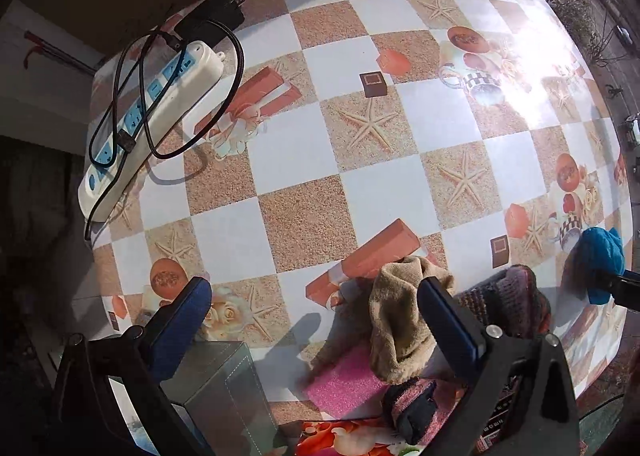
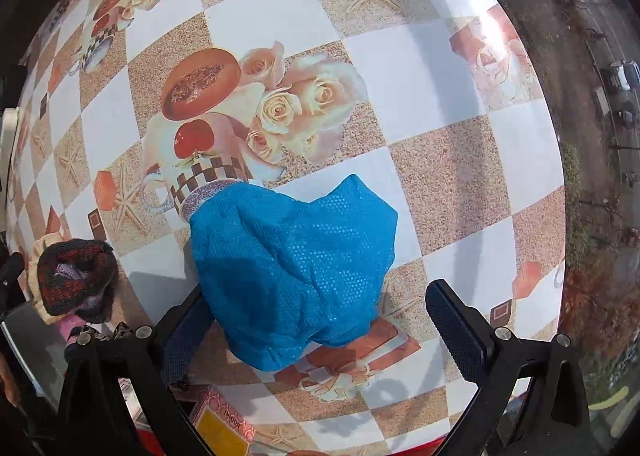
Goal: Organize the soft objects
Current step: 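Grasp the beige knit sock with the left tool while the right tool holds the blue bag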
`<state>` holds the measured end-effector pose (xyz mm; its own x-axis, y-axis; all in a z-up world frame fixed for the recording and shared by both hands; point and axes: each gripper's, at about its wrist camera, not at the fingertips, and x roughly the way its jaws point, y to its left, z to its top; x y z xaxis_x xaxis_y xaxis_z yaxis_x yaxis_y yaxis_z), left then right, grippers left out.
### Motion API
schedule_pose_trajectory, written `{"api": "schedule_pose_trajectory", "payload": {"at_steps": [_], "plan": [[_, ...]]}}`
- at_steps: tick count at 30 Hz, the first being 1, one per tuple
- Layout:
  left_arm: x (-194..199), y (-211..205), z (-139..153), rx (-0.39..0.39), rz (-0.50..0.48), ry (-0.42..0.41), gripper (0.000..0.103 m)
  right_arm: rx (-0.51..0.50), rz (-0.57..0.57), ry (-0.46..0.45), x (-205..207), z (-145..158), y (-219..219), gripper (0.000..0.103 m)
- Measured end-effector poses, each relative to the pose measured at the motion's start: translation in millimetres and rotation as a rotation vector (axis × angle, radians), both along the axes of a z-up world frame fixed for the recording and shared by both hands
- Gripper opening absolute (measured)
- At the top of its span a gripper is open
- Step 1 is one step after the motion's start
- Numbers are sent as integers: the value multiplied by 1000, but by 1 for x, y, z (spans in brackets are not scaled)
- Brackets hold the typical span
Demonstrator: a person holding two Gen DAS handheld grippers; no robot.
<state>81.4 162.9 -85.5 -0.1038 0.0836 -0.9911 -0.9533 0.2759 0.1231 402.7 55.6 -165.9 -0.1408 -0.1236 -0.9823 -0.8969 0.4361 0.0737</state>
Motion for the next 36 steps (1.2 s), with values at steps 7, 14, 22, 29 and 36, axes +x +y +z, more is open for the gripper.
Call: {"api": "schedule_pose_trajectory", "payload": {"at_steps": [7,14,22,29,36], "plan": [[25,-18,-23,-109,-12,-57,103,69,34,18,-1,10,-9,103],[42,-21,-59,-140,29,-52,103,52,74,-19,-8,-11,6,103],[36,-6,-69,-148,79,-95,103,46,80,-40,1,-20,-8,103],[13,4,-86,-177,151,-151,103,25,73,-34,-4,-24,8,103],[17,9,-92,-244,152,-123,103,49,75,-46,-10,-22,9,103]]}}
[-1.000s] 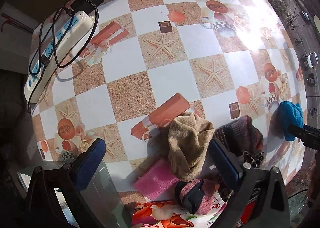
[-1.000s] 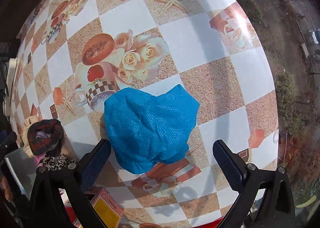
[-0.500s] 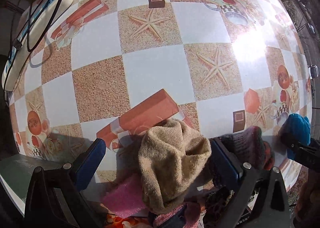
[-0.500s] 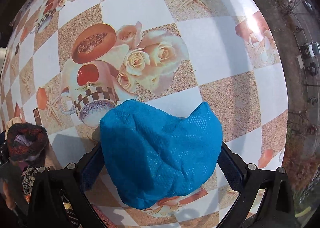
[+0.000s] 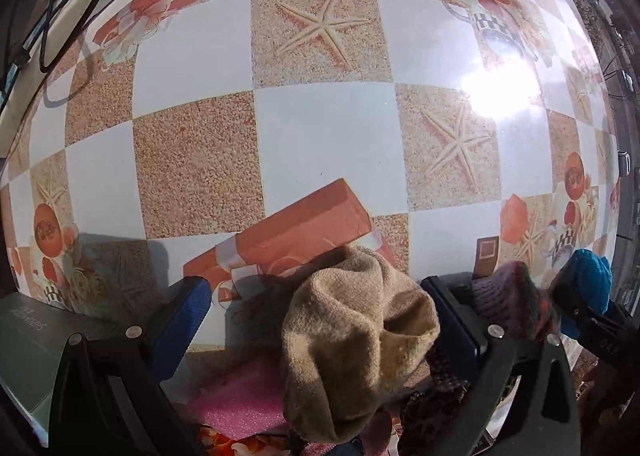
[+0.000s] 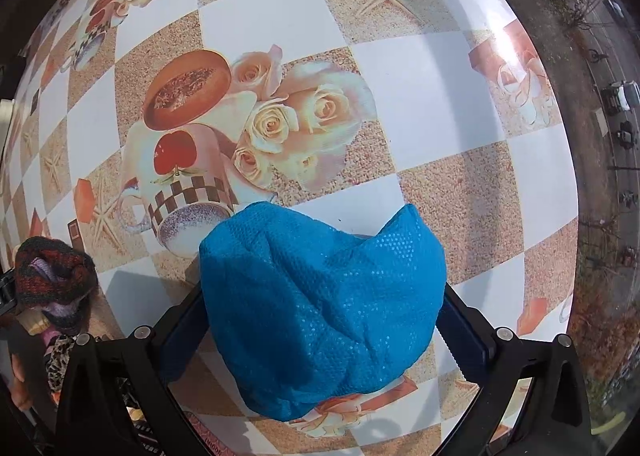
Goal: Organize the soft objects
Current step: 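Grasp the beige knit sock with the left tool while the right tool holds the blue bag, then carry the beige sock with the left tool over the box while the right tool carries the bag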
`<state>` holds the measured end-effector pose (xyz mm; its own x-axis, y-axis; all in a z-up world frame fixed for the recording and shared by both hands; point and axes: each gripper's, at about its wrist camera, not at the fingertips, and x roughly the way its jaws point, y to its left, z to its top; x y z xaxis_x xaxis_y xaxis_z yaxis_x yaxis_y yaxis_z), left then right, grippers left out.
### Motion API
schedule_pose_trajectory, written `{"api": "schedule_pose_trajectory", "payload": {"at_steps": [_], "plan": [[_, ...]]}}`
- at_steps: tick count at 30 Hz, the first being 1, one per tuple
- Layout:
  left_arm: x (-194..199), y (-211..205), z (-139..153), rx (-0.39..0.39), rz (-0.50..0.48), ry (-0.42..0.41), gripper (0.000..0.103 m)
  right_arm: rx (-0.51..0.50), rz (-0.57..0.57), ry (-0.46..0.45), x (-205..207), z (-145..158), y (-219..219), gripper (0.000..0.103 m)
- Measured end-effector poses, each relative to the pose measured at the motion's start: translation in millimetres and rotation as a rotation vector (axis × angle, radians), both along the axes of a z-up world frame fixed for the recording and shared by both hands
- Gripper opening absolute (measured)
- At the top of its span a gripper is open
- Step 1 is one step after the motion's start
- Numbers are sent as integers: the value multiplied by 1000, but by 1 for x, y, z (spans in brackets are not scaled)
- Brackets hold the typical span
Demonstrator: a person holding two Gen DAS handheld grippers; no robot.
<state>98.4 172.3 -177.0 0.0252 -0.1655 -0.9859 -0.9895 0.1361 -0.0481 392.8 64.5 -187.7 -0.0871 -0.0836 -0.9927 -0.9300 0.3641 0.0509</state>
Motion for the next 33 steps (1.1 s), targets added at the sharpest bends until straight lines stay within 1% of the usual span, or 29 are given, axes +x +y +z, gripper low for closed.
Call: {"api": "schedule_pose_trajectory", "payload": {"at_steps": [1,3,5,6,7,8,9,10,11,12,13,14,15,17,20,23,27,29,33], "plan": [[-1,1,-1,-13,1,3,103,2,1,0,-1,1,-1,103],[-4,0,2,-12,1,3,101,-4,8,4,-1,1,-2,103],[-5,-4,6,5,-15,24,90,-14,29,7,-3,3,-4,103],[-5,-8,7,13,-32,34,87,-18,36,9,-4,3,-5,103],[-5,-10,10,25,-52,45,76,-23,40,16,-5,2,-5,103],[-5,-13,14,34,-67,41,63,-22,42,19,-5,3,-7,103],[-4,-15,17,42,-79,38,53,-21,47,7,-6,5,-8,98],[-3,-16,19,49,-86,29,31,-13,49,4,-6,8,-10,92],[-4,-17,22,58,-88,25,24,-1,49,0,-5,11,-11,87],[-4,-18,26,75,-87,26,23,16,54,-6,-6,16,-11,72],[-3,-20,30,96,-87,28,18,35,66,-15,-7,22,-11,49],[-3,-21,35,116,-88,29,17,46,82,-13,-8,25,-11,37],[-2,-23,42,138,-90,25,17,51,86,12,-8,27,-11,33],[2,-30,57,185,-98,20,17,64,65,61,-6,31,-13,33],[9,-38,83,255,-129,9,17,97,32,82,-2,43,-20,33],[16,-49,104,302,-168,-13,17,103,6,113,0,52,-32,33],[39,-71,124,346,-229,-52,17,119,-8,128,0,68,-48,33],[59,-75,143,362,-271,-74,17,129,-22,138,0,77,-57,33],[91,-95,162,380,-349,-122,17,143,-40,141,-3,90,-73,33]]}}
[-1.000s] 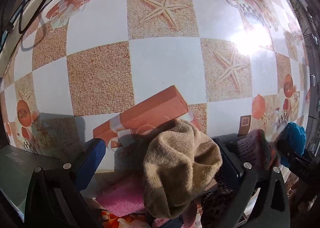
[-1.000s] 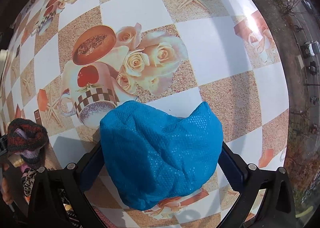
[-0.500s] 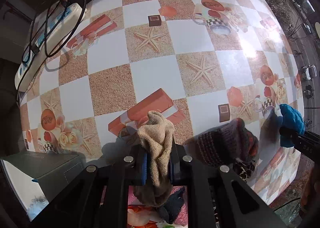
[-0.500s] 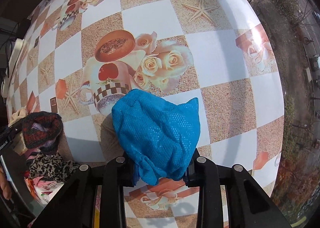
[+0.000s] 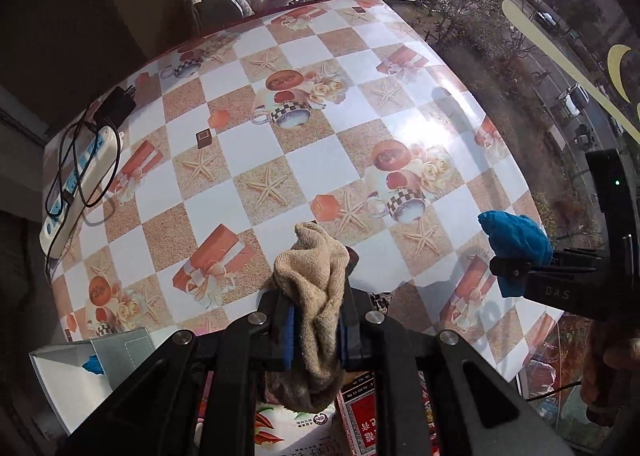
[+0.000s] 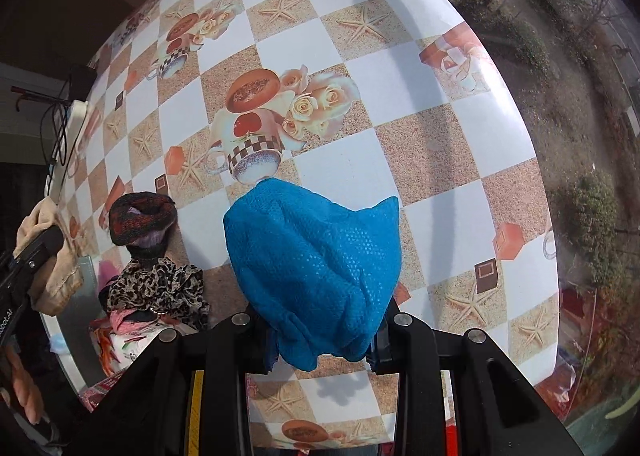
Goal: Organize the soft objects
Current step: 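Carry the beige sock with the left tool over the box while the right tool carries the bag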
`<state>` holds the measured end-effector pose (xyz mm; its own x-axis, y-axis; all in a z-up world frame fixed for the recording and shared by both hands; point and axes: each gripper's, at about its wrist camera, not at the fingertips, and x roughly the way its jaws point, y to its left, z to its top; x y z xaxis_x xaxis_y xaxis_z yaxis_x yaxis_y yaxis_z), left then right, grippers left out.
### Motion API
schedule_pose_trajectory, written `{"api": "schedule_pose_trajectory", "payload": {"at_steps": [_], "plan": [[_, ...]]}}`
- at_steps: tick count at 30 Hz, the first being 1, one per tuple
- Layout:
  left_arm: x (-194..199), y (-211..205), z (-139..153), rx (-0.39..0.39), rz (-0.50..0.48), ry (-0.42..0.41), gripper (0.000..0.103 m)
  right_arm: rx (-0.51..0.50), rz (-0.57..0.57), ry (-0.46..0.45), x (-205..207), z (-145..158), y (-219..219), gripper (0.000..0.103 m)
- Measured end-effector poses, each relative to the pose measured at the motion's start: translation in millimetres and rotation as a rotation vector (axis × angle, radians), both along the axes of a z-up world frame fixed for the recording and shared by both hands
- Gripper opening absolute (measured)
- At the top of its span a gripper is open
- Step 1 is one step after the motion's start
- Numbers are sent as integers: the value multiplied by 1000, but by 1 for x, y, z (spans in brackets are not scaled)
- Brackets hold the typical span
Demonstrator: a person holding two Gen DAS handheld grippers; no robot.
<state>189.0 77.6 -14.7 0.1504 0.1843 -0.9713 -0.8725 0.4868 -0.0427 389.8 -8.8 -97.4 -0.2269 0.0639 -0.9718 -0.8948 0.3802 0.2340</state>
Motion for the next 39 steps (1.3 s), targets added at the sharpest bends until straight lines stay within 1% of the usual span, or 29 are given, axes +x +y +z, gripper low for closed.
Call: {"api": "schedule_pose_trajectory", "payload": {"at_steps": [5,9,13,16,20,23,27,31,35,39], "plan": [[32,-24,23,36,-112,-39,17,26,-17,-9,2,16,-11,33],[56,-53,44,60,-234,-87,17,36,-24,-26,2,30,-27,33],[73,-91,56,47,-368,-126,17,35,-35,-40,3,40,-49,33],[78,-121,59,19,-459,-149,17,25,-45,-51,3,44,-65,33],[76,-157,62,4,-575,-166,17,5,-57,-65,0,44,-86,33],[67,-176,65,-9,-626,-178,17,-11,-50,-68,-7,44,-102,33],[48,-192,69,5,-649,-174,17,-27,-27,-64,-22,44,-121,33],[22,-195,71,15,-616,-175,17,-35,17,-41,-46,45,-137,33],[-12,-194,75,39,-554,-171,17,-21,135,-20,-82,53,-147,33],[-46,-191,81,60,-459,-177,17,22,269,-10,-118,70,-149,33]]}}
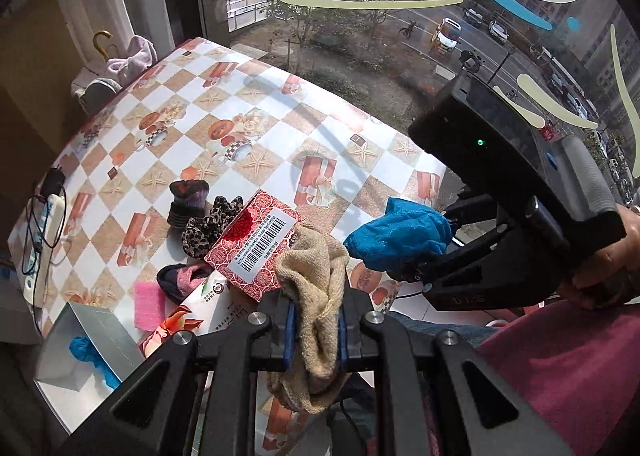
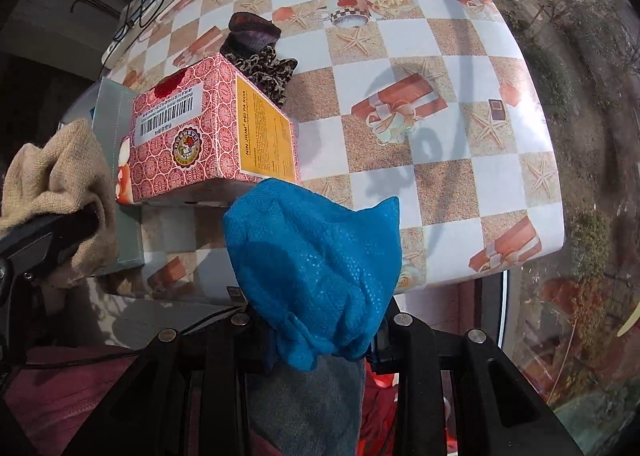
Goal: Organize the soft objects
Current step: 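Carry the beige sock with the left tool over the box while the right tool carries the bag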
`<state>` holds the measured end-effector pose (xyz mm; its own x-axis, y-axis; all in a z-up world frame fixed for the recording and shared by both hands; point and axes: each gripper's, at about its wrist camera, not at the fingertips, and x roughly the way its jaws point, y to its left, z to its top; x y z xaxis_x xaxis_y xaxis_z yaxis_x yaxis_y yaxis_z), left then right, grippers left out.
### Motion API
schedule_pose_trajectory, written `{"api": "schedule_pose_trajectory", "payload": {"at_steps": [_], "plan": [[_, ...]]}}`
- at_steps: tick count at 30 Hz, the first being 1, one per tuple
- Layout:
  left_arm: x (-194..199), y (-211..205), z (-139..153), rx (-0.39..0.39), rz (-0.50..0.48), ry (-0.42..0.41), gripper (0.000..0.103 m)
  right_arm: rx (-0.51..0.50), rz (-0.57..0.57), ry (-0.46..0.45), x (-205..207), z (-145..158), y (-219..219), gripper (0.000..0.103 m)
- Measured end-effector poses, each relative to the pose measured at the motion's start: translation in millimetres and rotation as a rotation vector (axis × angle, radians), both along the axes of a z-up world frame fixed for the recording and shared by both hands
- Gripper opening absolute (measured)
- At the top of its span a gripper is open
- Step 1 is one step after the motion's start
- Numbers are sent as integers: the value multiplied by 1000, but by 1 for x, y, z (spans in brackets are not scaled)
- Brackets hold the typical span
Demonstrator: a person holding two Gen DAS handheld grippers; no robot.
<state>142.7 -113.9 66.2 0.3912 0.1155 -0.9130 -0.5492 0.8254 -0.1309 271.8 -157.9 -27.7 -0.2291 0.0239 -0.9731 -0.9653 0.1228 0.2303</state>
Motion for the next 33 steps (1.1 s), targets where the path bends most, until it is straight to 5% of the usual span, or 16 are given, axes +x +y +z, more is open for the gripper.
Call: {"api": "schedule_pose_trajectory", "payload": {"at_steps": [18,27,33], "plan": [[-152,27,10,51,574,-1,17,239,253,42,-121,91,74,33],[-219,12,6,56,788,41,17,268,433,121,-222,104,102,33],[-248,0,3,52,898,50,17,203,549,128,-260,85,92,33]]}}
